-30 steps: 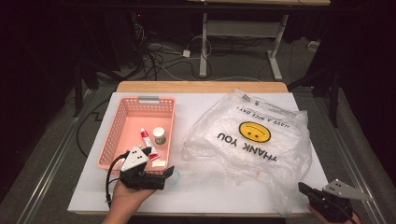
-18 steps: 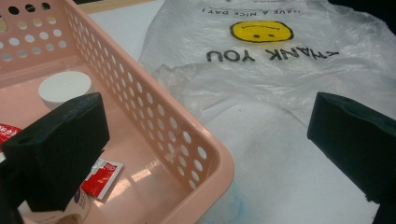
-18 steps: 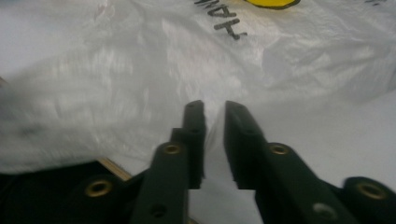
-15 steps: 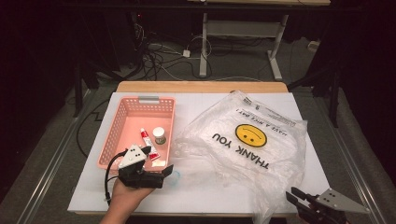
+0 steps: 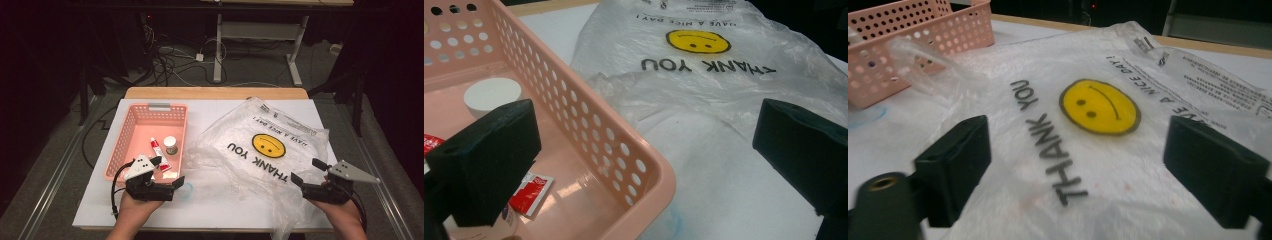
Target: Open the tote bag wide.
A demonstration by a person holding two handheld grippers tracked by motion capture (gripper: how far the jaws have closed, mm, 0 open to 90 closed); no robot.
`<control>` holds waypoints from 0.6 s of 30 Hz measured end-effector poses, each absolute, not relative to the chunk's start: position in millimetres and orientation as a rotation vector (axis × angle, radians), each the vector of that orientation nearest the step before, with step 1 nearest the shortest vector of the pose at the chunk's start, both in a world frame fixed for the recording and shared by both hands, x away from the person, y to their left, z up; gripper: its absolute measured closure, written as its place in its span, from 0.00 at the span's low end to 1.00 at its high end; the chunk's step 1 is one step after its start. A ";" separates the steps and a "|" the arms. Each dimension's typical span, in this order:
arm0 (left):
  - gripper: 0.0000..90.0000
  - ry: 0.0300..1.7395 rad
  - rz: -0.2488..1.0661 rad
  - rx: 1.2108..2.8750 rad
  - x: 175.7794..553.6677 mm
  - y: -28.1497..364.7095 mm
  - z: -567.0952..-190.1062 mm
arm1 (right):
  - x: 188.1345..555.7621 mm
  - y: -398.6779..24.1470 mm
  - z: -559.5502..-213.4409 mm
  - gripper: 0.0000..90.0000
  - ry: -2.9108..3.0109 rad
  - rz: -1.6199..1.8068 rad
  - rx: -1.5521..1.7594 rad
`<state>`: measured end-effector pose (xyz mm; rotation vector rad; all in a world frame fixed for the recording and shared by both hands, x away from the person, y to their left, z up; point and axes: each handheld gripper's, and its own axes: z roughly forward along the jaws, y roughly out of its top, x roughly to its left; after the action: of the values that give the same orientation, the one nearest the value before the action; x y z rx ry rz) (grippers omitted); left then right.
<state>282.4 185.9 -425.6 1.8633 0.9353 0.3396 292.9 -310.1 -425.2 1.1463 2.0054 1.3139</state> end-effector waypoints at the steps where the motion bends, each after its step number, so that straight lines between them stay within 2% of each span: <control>1: 0.00 0.936 0.344 1.864 282.8 186.6 -425.6 | 299.1 -308.0 -425.1 0.00 2.006 1.312 1.148; 7: 0.00 0.954 0.361 1.835 282.8 189.9 -424.2 | 322.3 -295.8 -427.0 0.00 2.039 1.286 1.122; 18: 0.00 0.967 0.388 1.846 272.2 187.4 -428.5 | 320.7 -264.7 -430.4 0.01 2.127 1.323 1.019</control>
<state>272.2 187.4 -428.5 1.8457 0.9665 0.3879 320.7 -264.7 -430.4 1.0191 2.1267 1.3230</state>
